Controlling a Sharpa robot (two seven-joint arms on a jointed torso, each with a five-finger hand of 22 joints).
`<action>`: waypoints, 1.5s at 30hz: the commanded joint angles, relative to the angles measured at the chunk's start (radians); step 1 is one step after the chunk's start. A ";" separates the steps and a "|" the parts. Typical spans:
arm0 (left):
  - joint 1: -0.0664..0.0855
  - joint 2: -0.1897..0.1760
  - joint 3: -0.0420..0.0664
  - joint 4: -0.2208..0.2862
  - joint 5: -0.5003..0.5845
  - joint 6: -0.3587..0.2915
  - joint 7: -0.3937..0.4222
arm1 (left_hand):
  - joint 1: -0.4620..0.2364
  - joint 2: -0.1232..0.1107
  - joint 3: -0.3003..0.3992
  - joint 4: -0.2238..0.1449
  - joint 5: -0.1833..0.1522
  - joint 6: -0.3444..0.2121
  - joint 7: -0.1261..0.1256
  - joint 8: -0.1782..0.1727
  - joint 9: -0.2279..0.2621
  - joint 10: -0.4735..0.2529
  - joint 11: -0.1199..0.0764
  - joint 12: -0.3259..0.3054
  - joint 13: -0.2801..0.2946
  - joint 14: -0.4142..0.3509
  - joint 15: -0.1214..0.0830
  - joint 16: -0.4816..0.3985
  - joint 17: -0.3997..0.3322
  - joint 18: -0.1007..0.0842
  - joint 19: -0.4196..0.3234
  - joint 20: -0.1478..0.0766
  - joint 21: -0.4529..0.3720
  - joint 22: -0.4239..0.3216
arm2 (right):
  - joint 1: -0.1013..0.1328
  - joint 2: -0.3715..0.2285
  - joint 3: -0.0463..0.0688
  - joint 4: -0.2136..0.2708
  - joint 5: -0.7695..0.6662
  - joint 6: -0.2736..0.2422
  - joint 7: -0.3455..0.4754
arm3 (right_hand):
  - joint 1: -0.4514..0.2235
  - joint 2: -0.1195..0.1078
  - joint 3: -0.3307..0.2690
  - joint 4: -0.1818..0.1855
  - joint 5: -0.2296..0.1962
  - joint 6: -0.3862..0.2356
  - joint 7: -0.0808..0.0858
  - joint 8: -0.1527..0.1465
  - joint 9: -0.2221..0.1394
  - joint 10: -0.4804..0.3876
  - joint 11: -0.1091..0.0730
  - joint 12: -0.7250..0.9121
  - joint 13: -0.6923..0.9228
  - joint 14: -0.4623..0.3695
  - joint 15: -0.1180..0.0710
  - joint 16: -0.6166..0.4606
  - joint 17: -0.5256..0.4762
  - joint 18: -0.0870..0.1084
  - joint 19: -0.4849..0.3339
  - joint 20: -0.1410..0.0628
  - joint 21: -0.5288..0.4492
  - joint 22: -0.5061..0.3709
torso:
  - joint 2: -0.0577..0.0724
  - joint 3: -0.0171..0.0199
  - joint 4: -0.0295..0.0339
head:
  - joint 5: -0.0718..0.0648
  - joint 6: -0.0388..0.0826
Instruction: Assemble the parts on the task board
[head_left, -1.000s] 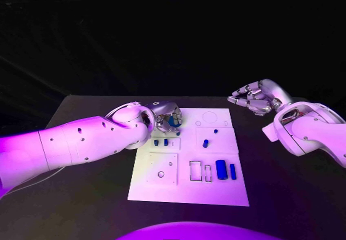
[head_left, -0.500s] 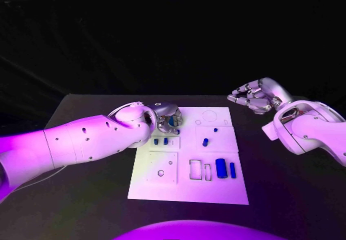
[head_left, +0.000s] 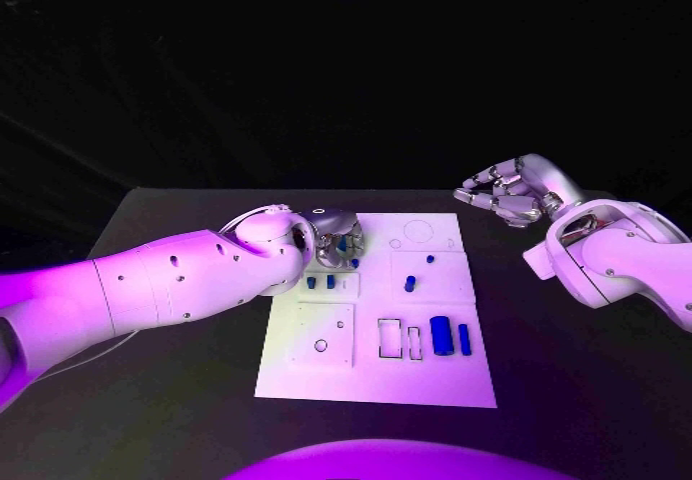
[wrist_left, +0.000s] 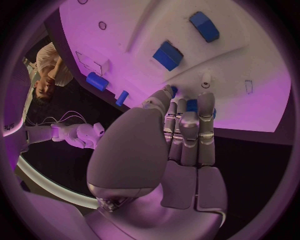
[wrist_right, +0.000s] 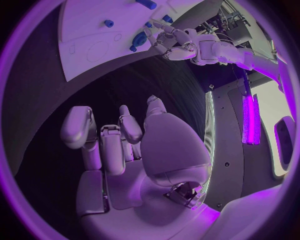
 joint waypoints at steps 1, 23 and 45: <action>-0.001 0.006 0.000 -0.003 -0.008 0.021 -0.001 | 0.009 0.003 0.010 0.000 0.005 0.009 0.000 -0.007 -0.004 0.013 -0.001 -0.006 -0.006 0.009 -0.002 0.007 -0.002 -0.008 0.007 -0.004 0.010 0.007 | -0.001 -0.001 0.000 0.001 -0.003 0.009 0.008 | 0.001 0.009 -0.004 -0.004 0.007 -0.007 -0.003 0.007 -0.001 -0.006 -0.002 -0.003 0.001 0.057 -0.009 -0.003 0.067 0.017 -0.006 -0.001 -0.001 0.000 | 0.001 -0.0019 -0.0019 | -0.001 0.000; -0.010 0.024 -0.001 -0.032 -0.003 0.026 0.001 | 0.019 0.014 0.069 -0.019 0.005 0.047 0.004 -0.030 -0.033 0.055 -0.002 -0.038 -0.040 0.021 -0.005 0.032 -0.001 -0.014 0.020 -0.006 0.047 0.049 | -0.001 -0.003 0.000 0.004 -0.003 0.011 0.008 | 0.006 0.012 -0.003 -0.005 0.008 -0.005 -0.004 0.009 -0.001 -0.005 -0.002 -0.002 0.002 0.057 -0.010 -0.002 0.069 0.017 -0.005 -0.001 -0.001 0.001 | 0.001 -0.0012 -0.0027 | -0.003 -0.008; -0.011 0.027 -0.001 -0.036 0.016 0.028 0.008 | -0.015 0.018 0.120 -0.034 0.004 0.109 0.002 -0.061 -0.055 0.122 -0.010 -0.099 -0.071 0.058 -0.011 0.074 0.033 -0.023 0.049 -0.008 0.094 0.108 | -0.001 -0.002 0.000 0.004 -0.003 0.011 0.011 | 0.010 0.016 -0.002 -0.005 0.009 -0.002 -0.005 0.011 0.000 0.000 -0.003 0.002 0.006 0.058 -0.010 -0.001 0.071 0.017 -0.005 -0.002 -0.001 0.002 | 0.000 -0.0011 -0.0021 | -0.002 -0.006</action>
